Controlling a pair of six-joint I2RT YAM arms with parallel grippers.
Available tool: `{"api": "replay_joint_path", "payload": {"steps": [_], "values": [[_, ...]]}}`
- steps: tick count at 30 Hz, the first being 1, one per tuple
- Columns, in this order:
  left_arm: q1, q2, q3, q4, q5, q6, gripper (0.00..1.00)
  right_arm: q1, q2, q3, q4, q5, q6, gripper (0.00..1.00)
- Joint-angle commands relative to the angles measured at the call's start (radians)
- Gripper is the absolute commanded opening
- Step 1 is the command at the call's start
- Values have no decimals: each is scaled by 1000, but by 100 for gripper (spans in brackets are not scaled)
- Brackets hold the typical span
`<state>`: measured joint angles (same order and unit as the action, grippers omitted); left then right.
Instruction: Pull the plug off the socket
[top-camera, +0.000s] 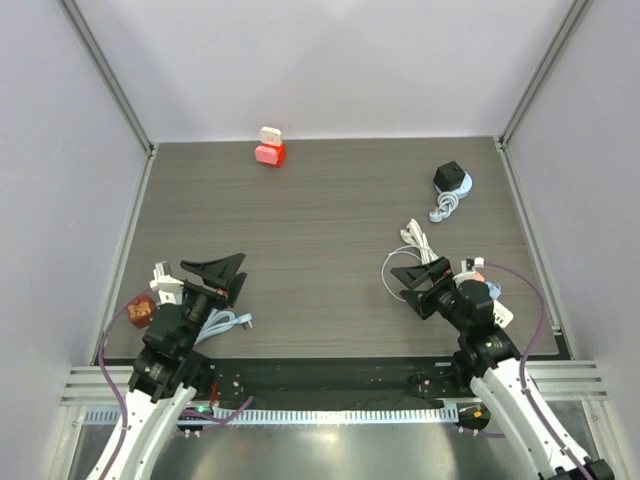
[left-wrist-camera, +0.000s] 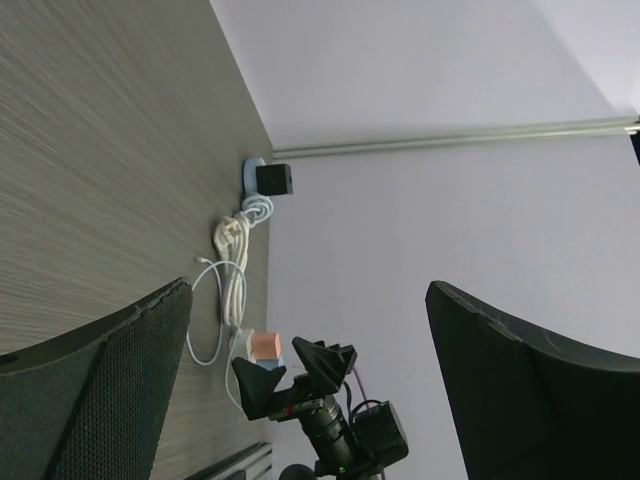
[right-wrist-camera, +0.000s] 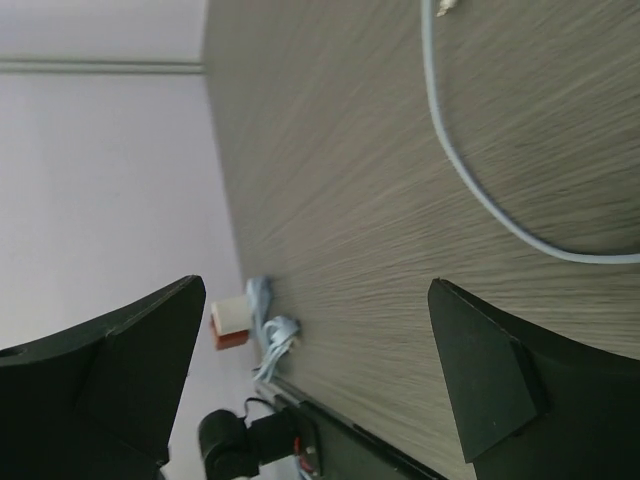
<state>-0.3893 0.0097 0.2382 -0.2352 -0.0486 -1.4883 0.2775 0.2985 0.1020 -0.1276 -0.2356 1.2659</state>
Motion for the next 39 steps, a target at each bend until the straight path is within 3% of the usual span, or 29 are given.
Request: {"api": "replay_joint_path", "payload": {"steps": [1, 10, 18, 24, 29, 33, 35, 39], "values": [[6, -48, 30, -41, -85, -32, 100, -6, 114, 115, -43, 123, -123, 100], [6, -34, 82, -62, -77, 16, 100, -6, 402, 367, -58, 176, -417, 100], [6, -19, 88, -32, 27, 135, 100, -75, 692, 654, -136, 444, -563, 99], [6, 76, 193, -192, 72, 235, 100, -188, 956, 855, -156, 590, -595, 100], [6, 82, 259, -311, 12, 238, 100, -244, 1192, 1073, -153, 726, -701, 99], [6, 44, 286, -326, 4, 284, 100, -305, 1402, 1263, -152, 619, -815, 100], [6, 29, 303, -323, 1, 336, 100, -331, 1452, 1304, -161, 511, -887, 100], [6, 36, 360, -283, 49, 499, 100, -348, 1521, 1342, -179, 434, -961, 98]]}}
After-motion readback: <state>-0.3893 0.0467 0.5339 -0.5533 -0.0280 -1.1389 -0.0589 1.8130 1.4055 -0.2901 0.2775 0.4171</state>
